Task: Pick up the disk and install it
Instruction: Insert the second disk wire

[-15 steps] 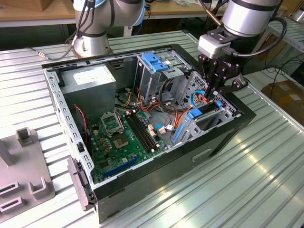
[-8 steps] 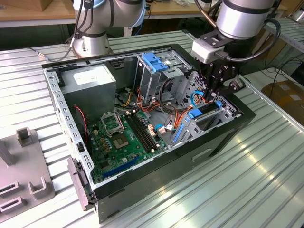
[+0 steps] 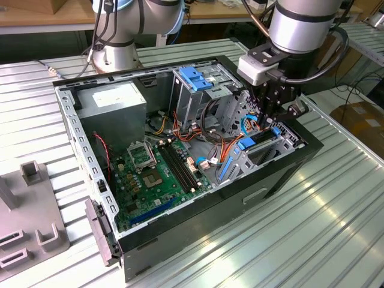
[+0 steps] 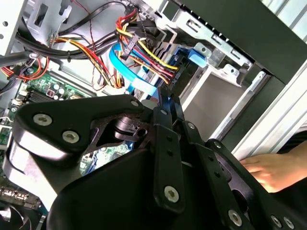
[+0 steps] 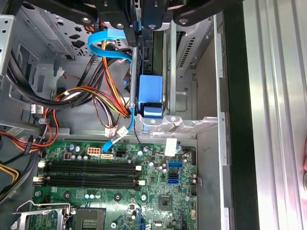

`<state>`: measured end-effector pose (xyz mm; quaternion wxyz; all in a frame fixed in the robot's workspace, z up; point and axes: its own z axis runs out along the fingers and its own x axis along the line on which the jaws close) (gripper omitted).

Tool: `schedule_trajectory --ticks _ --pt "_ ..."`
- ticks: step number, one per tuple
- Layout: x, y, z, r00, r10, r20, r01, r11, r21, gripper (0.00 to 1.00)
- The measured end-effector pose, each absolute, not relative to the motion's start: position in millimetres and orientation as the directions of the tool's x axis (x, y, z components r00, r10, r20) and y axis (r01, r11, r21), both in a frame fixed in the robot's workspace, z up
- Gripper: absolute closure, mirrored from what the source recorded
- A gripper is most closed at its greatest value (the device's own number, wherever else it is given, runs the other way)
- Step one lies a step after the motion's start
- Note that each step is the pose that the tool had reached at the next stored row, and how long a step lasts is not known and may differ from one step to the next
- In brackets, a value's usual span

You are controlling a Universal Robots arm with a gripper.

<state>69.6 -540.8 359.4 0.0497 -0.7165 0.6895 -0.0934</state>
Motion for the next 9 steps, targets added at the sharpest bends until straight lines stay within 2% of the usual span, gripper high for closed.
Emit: schedule_trajectory --ticks 9 --pt "69.0 -541.0 359.1 0.032 -0.997 0.064 -0.979 -0.044 -0.200 0.84"
